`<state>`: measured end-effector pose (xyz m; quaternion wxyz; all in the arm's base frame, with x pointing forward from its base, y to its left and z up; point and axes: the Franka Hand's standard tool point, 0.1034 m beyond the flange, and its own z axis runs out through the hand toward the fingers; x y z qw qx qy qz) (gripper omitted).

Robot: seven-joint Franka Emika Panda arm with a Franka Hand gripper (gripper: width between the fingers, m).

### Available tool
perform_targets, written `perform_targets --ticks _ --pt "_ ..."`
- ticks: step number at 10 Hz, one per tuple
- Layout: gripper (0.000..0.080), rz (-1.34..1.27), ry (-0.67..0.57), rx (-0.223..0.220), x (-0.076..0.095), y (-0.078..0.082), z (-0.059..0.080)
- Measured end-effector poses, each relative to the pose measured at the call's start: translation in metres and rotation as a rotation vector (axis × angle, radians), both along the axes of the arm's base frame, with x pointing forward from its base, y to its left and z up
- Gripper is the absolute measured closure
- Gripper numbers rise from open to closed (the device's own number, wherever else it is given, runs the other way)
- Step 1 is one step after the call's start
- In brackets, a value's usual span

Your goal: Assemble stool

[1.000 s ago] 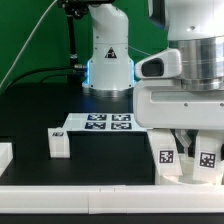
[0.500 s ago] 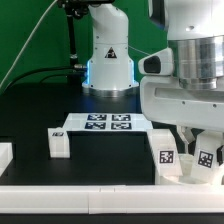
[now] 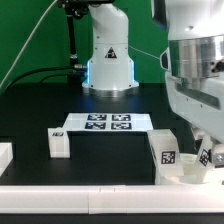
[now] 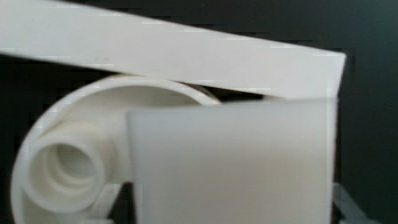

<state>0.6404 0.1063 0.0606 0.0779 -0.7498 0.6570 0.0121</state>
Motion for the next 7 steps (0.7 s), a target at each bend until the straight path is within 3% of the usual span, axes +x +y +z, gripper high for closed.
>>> perform_targets --ticks 3,7 --pt "0.0462 -0.440 -0.032 0.125 -0.0008 -0.0036 -0.0003" --pt "0.0462 -0.690 0.015 0.177 -0.0012 -0.0007 -0.0005"
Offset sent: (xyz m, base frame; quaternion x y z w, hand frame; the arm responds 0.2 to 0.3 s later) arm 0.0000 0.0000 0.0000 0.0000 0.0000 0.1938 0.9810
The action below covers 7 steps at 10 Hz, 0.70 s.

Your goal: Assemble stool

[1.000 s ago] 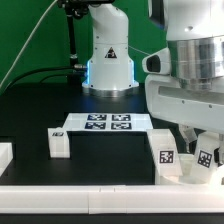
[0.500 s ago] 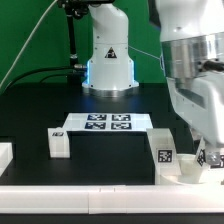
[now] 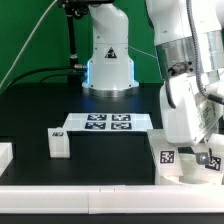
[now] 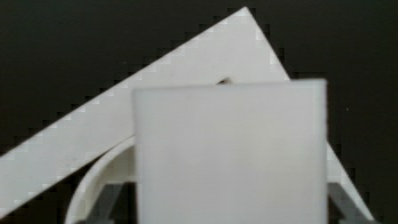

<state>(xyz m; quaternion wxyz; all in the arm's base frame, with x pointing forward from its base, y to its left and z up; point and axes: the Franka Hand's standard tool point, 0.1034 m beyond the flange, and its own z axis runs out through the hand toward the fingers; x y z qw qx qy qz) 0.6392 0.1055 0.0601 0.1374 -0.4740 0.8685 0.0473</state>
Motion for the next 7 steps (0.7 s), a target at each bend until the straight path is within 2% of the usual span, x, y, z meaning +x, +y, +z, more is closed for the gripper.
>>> perform_targets --ticks 2,5,7 --pt "0.0462 -0.130 0.009 0.038 0.0010 0.0032 0.0008" --pt "0.0462 -0.227 -0.017 0.054 0.0006 0.0047 0.0008" --pt "0.0462 -0.224 -0.027 0.047 0.0001 0.0052 0.0007"
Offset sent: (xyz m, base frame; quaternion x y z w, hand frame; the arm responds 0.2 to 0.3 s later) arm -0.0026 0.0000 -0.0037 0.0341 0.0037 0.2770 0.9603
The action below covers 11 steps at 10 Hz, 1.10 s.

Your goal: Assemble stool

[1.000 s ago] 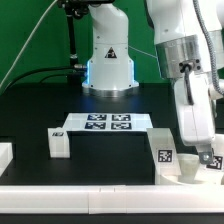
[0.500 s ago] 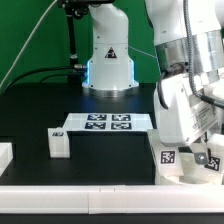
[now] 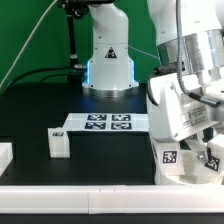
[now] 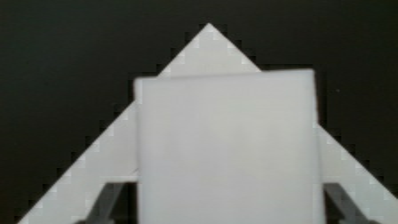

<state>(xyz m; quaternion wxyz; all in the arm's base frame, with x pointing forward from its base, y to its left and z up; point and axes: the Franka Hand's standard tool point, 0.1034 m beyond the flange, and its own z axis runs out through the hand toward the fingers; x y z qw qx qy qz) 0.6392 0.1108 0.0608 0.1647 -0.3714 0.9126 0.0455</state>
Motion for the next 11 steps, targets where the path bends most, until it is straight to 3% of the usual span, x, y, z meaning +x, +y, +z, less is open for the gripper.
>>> perform_targets --ticks 1,3,4,5,8,11 --pt "0.0462 0.024 -0.004 -0.006 0.000 0.000 0.000" --pt "0.0227 0.040 -0.007 -0.010 0.000 0.001 0.000" --pt "0.0227 0.116 -0.023 -0.026 0.000 0.000 0.002" --pt "0.0166 0.216 -0.051 -0.048 0.002 0.000 0.009" --pt "0.0150 0.602 -0.102 -0.095 0.003 0.004 0.027" --pt "0.0150 0.771 -0.146 -0.160 0.004 0.000 0.024"
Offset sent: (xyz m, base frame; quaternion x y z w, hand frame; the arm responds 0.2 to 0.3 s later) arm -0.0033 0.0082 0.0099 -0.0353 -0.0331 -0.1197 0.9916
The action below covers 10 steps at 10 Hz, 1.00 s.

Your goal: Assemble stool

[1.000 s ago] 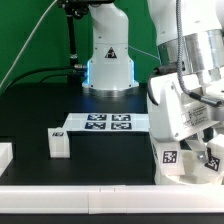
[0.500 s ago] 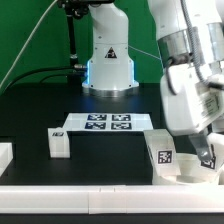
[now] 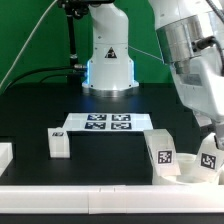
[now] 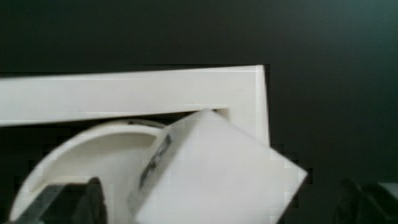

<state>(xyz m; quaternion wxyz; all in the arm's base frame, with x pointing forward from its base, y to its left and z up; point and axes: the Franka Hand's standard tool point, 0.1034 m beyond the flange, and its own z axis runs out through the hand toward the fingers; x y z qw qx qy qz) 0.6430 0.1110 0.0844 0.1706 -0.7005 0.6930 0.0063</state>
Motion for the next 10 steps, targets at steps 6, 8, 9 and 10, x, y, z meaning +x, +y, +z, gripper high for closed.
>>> perform_targets --ticks 6,8,9,10 --pt "0.0150 0.768 -0.042 -0.148 0.009 0.002 0.005" --pt "0.0150 0.869 -0.067 -0.166 0.009 0.000 0.004" --pt "0.0150 0.963 -0.087 -0.188 0.009 -0.001 0.005" --pt "0.0150 1.159 -0.115 -0.248 0.010 -0.001 0.011"
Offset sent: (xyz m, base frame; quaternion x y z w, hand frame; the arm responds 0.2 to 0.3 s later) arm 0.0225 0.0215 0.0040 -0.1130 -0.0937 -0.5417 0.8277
